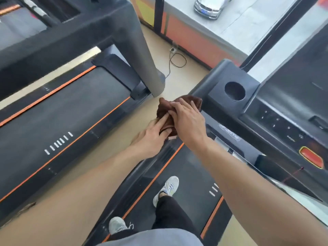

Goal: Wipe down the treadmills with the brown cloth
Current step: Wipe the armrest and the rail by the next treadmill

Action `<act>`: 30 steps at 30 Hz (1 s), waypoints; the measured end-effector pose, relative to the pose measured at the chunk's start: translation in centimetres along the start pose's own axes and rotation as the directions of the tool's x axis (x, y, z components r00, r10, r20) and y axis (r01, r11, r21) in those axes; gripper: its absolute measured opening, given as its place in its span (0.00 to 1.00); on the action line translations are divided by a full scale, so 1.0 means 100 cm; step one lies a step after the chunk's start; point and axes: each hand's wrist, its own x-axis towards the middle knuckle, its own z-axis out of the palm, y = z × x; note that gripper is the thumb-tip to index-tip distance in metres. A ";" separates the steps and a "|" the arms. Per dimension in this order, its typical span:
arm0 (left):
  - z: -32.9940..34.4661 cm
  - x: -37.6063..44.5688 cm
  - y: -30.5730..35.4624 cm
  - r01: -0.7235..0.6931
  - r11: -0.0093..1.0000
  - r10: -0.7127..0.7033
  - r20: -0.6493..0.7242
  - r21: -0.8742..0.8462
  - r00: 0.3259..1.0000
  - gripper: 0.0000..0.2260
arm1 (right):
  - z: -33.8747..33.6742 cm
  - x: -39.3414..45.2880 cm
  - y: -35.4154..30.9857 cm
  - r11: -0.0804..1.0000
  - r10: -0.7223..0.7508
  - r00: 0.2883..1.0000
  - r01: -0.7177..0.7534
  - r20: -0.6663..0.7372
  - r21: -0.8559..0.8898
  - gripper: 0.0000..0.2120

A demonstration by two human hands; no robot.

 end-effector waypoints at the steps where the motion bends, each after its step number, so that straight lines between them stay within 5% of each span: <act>1: 0.002 0.017 0.013 0.010 1.000 -0.010 -0.002 0.019 1.000 0.24 | -0.001 0.012 0.014 1.000 0.012 1.000 -0.013 0.004 0.007 0.15; 7: 0.014 0.096 0.069 0.152 0.985 -0.148 -0.044 0.085 0.988 0.22 | 0.000 0.083 0.070 0.998 0.042 0.999 -0.042 0.003 0.044 0.16; 14: 0.013 0.155 0.077 0.183 0.980 -0.184 0.000 -0.080 0.983 0.23 | 0.006 0.129 0.086 0.987 0.152 0.987 -0.150 -0.047 0.049 0.12; 21: 0.001 0.151 0.089 0.213 0.973 -0.209 0.055 -0.088 0.976 0.21 | 0.009 0.135 0.087 0.988 0.155 0.987 -0.153 -0.053 0.029 0.12; 30: -0.003 0.106 0.100 0.140 0.981 -0.120 -0.145 0.131 0.982 0.19 | -0.010 0.094 0.084 0.975 0.176 0.983 -0.166 -0.057 0.151 0.12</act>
